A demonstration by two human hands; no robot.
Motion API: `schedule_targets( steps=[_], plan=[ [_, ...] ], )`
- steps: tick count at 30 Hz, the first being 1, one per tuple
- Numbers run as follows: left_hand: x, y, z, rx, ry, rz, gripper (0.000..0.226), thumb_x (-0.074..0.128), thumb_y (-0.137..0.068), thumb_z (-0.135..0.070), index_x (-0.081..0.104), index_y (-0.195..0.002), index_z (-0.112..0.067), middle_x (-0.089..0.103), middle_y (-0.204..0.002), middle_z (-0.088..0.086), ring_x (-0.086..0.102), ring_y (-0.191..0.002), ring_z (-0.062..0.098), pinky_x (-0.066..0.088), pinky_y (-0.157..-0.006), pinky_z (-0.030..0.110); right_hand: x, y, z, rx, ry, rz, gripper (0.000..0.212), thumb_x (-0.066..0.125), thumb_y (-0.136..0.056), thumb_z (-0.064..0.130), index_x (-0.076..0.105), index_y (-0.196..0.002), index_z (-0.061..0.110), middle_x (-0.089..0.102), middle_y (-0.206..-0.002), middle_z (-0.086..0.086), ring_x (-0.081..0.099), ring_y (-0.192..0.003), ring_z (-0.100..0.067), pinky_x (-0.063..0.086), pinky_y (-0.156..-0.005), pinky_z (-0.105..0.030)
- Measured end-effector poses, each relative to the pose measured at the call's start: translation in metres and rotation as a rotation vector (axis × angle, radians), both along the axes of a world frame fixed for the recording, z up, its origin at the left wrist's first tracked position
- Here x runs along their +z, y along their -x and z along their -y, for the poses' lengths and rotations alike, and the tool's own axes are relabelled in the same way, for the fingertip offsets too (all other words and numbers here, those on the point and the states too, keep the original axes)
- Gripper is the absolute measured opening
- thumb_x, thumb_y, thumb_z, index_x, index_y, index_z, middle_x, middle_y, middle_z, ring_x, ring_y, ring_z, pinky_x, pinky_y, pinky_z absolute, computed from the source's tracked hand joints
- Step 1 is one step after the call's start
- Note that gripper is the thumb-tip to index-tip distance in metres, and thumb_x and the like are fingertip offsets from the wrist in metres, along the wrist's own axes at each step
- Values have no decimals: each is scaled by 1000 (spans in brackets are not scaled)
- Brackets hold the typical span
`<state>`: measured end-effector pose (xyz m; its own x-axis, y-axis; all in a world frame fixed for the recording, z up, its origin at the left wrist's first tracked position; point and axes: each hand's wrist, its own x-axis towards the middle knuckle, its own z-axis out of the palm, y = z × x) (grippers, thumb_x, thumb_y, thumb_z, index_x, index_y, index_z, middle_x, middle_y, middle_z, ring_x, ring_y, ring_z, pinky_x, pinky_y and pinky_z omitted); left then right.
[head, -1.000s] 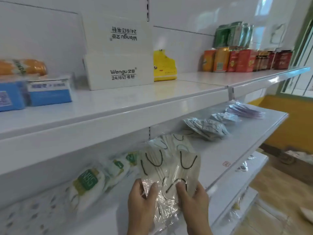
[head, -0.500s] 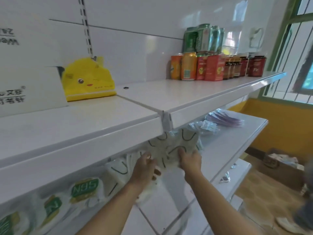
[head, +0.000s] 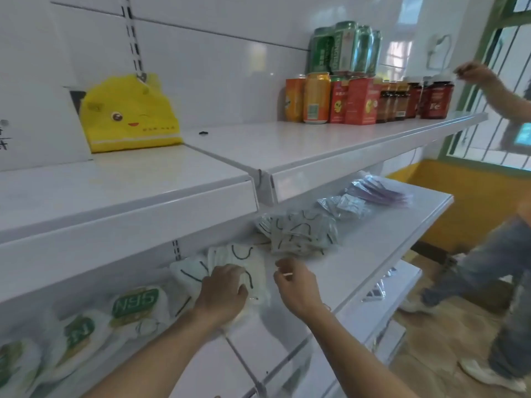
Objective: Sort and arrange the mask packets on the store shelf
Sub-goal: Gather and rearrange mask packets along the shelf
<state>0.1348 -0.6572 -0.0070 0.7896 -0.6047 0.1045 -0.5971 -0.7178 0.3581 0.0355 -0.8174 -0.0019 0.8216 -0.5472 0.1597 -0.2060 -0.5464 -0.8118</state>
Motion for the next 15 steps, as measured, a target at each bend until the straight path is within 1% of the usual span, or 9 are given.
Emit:
schedule_targets(
  steps=[1,3,4,6,8,9,11,13,15],
  plan=[
    [0,5,-15,9,5,58,49,49,-99,-29,47,-147,-23,46,-152,-5,39,-141,18,34,-114,37,-2,1,-19,68,69,6,29,58,-97,21,64,-126,19,66,-118,3,63,-99,-12,46,-85,-22],
    [-4,17,-56,27,76,144,47,51,-97,-27,51,-144,-23,46,-150,-6,38,-141,16,30,-115,32,-6,0,-60,186,167,42,30,59,-95,18,65,-125,20,66,-117,6,62,-99,-10,46,-86,-18],
    [-7,22,-83,40,112,183,45,52,-96,-25,54,-141,-23,48,-147,-6,40,-138,16,31,-113,32,-7,-2,-82,246,189,59,31,59,-94,17,65,-124,20,65,-117,7,61,-100,-9,44,-84,-14],
    [-16,34,-146,113,171,239,41,55,-89,-22,62,-129,-24,55,-136,-4,48,-128,17,40,-102,37,-13,-7,-127,369,208,88,30,60,-92,14,67,-121,20,66,-115,6,60,-100,-9,39,-81,-9],
    [-25,50,-215,249,223,279,38,56,-82,-20,67,-118,-25,60,-126,-5,52,-120,17,46,-93,40,-20,-12,-175,476,222,119,28,61,-90,12,68,-116,20,66,-111,5,60,-98,-9,38,-79,-11],
    [-27,61,-251,335,241,287,35,55,-81,-20,69,-113,-26,61,-123,-6,53,-117,17,46,-91,39,-23,-16,-202,528,221,145,27,62,-89,12,69,-114,20,66,-109,6,59,-96,-8,37,-79,-9],
    [-26,84,-314,471,269,337,29,50,-84,-22,70,-104,-26,61,-118,-7,53,-113,16,45,-89,36,-28,-21,-258,631,199,176,26,60,-87,14,70,-110,21,65,-105,8,57,-93,-3,34,-80,-1],
    [-23,107,-367,541,287,409,26,46,-85,-21,69,-97,-23,61,-110,-7,56,-105,16,46,-84,36,-31,-21,-318,729,166,209,25,57,-86,16,70,-106,22,63,-102,13,55,-90,0,34,-80,1],
    [-19,124,-408,572,296,423,24,47,-84,-18,68,-94,-22,60,-103,-10,57,-97,12,49,-78,34,-35,-18,-377,812,144,254,24,56,-85,19,70,-104,22,62,-99,16,55,-87,1,36,-79,0]
  ],
)
